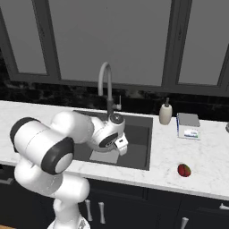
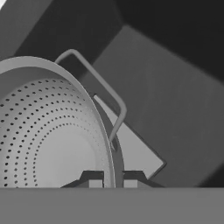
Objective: Put the colander in the sink, put the peach, mango in the colander, and turn on the sink faucet and pour water over the colander.
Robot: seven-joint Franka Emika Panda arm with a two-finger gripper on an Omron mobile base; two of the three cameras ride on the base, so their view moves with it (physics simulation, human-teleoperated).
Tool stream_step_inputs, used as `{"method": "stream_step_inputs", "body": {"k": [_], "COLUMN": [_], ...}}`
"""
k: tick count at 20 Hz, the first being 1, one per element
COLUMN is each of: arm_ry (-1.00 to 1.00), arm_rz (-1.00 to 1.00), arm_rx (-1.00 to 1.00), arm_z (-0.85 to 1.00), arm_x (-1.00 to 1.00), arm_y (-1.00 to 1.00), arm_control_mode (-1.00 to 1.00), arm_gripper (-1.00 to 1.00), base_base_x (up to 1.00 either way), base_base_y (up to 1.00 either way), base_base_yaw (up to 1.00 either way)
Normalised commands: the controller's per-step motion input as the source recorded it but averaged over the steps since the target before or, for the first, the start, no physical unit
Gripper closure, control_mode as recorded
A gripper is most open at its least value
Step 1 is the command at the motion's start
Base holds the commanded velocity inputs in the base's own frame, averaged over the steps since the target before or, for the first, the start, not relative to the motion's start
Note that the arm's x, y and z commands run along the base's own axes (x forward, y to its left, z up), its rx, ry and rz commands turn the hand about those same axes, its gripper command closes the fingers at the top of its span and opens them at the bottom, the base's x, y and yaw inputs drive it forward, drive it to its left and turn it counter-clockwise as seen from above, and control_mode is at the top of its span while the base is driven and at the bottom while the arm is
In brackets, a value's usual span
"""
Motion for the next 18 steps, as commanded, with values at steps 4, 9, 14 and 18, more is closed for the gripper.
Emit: {"method": "stream_step_inputs", "body": {"k": [4,9,14,18], "arm_ry": [0.03,0.01,0.00,0.00], "arm_rz": [0.06,0.07,0.09,0.09], "arm_rx": [0.00,0.00,0.00,0.00], "arm_z": [-0.24,-0.20,-0.18,-0.23], "arm_x": [0.01,0.14,0.22,0.15], "arm_y": [0.00,0.00,-0.01,-0.03], "arm_control_mode": [-1.00,-1.00,-1.00,-1.00], "arm_gripper": [1.00,1.00,1.00,1.00], "base_base_x": [0.00,0.00,0.00,0.00], "base_base_y": [0.00,0.00,0.00,0.00], "base_base_yaw": [0.00,0.00,0.00,0.00]}}
